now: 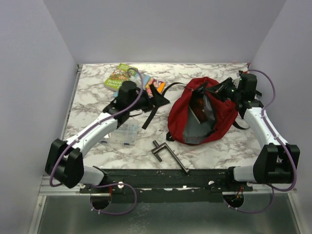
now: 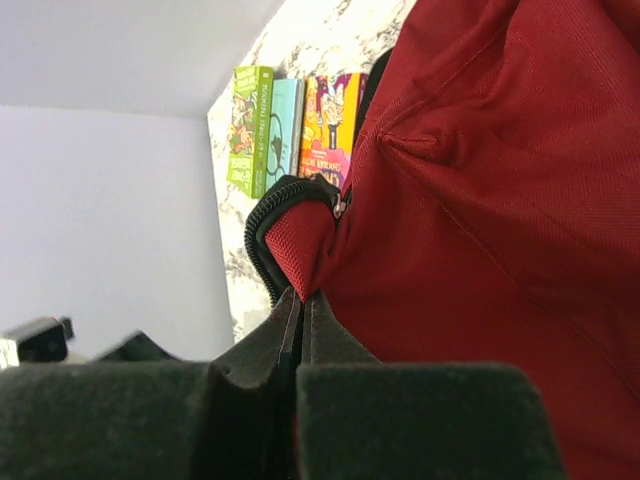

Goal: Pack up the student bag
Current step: Place the book in the student bag, then pick up the book from the center of the board.

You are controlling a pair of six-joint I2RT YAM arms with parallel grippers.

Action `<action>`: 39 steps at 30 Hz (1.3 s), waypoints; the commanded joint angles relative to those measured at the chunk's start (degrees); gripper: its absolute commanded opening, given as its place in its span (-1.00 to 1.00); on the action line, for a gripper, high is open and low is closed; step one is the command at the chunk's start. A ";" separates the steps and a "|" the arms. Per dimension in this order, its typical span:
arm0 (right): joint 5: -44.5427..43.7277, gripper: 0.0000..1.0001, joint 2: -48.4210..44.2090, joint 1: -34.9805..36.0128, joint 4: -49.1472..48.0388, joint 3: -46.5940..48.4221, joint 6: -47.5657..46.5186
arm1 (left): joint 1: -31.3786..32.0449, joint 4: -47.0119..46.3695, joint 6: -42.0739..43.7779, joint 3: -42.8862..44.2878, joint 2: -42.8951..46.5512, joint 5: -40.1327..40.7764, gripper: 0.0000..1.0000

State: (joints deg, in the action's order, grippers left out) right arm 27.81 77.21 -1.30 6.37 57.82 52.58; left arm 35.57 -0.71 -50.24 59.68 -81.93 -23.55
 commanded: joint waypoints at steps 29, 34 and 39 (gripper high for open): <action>8.49 -0.99 1.98 -0.46 -0.84 2.22 -4.07 | -30.48 -21.42 -32.26 -8.15 -21.64 19.07 0.45; 8.40 -0.99 1.56 -0.46 -0.71 2.31 -3.95 | -29.30 -25.20 -33.82 -7.88 -25.03 19.97 0.32; 8.49 -0.99 1.20 -0.46 -0.56 2.47 -3.80 | -28.34 -27.58 -34.56 -8.05 -27.03 21.52 0.29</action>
State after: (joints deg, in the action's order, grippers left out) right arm 35.07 79.79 -1.32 6.15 58.04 48.60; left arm 6.28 -23.88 -82.61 50.94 -107.00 -5.58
